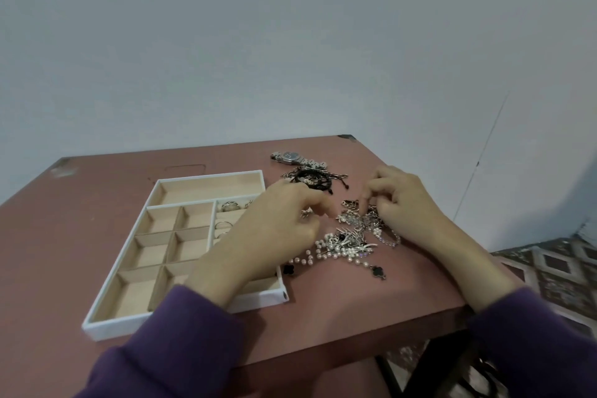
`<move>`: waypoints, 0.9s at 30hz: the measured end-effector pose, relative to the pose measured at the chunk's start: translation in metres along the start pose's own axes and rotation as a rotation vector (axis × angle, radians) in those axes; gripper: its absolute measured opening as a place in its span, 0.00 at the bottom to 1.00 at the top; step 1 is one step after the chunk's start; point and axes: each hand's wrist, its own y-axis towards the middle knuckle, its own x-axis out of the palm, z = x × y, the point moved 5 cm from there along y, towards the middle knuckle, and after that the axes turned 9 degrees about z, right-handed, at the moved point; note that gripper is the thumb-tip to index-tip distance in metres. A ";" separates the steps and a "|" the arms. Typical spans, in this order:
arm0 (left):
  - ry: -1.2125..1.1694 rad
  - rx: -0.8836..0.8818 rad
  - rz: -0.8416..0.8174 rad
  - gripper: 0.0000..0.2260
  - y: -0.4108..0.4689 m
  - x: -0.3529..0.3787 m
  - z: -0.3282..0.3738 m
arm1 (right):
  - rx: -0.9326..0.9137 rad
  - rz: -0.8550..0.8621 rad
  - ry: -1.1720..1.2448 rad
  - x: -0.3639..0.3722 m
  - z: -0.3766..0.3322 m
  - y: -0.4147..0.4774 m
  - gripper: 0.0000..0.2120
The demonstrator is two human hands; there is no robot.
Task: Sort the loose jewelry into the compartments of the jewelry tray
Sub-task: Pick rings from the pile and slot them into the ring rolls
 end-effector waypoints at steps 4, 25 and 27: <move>0.070 0.040 -0.035 0.14 0.011 0.015 0.009 | -0.015 0.003 -0.039 0.000 0.002 0.000 0.20; 0.073 0.025 -0.050 0.20 0.014 0.021 0.003 | 0.147 0.088 -0.241 -0.008 0.015 0.000 0.18; 0.074 0.027 -0.023 0.21 0.014 0.019 0.004 | 0.176 0.099 -0.270 -0.010 0.017 0.000 0.19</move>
